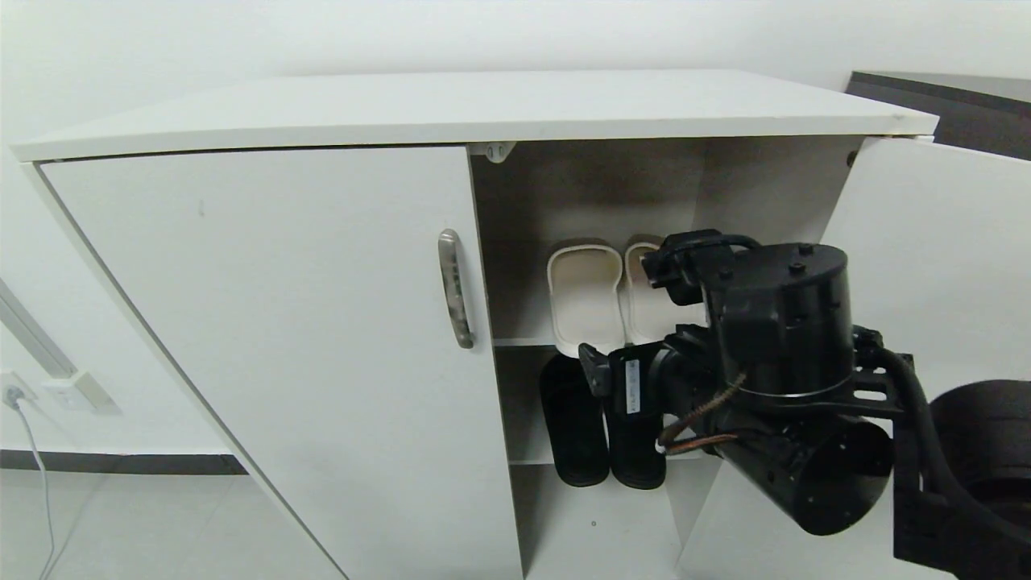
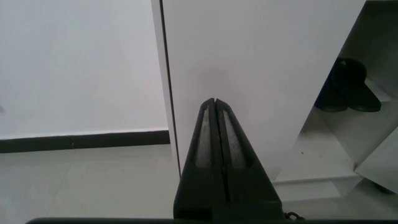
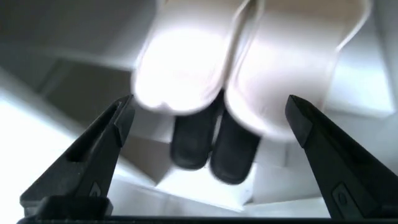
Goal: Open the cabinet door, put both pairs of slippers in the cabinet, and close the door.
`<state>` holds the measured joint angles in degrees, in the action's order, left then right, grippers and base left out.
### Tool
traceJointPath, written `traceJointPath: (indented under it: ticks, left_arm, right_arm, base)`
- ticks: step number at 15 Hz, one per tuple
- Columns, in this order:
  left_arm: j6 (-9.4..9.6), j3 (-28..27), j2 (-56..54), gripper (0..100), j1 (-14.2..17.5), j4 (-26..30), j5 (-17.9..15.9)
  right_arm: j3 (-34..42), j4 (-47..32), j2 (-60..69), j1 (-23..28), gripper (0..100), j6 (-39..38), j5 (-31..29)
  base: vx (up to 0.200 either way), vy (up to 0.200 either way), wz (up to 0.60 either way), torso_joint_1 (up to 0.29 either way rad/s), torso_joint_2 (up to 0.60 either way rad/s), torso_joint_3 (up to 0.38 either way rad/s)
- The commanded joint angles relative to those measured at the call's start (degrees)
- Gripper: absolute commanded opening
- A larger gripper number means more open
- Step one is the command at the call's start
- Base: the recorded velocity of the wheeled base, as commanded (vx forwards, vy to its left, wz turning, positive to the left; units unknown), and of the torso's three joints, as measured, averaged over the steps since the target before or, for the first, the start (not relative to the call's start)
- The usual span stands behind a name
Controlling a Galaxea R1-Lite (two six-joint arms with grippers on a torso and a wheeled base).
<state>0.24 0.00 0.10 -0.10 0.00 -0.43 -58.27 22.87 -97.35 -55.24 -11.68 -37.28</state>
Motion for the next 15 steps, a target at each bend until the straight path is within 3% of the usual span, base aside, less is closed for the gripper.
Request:
traceJointPath:
  ticks: [1, 2, 15]
  left_arm:
    - [0.02, 0.0, -0.01, 0, 0.01, 0.0, -0.01]
    - [0.02, 0.0, -0.01, 0, 0.01, 0.0, 0.08]
    - [-0.16, 0.0, -0.01, 0, 0.01, 0.0, 0.16]
  right_arm:
    - [5.01, 3.59, 1.73, -0.57, 100, 0.16, 0.54]
    - [5.98, 4.99, 1.64, -0.57, 0, 0.08, 0.63]
    - [9.05, 7.36, 1.2, -0.66, 0, 0.34, 1.42]
  base:
    - [0.0, 0.0, 0.0, 0.0, 0.0, 0.0]
    - [0.0, 0.0, 0.0, 0.0, 0.0, 0.0]
    - [0.0, 0.0, 0.0, 0.0, 0.0, 0.0]
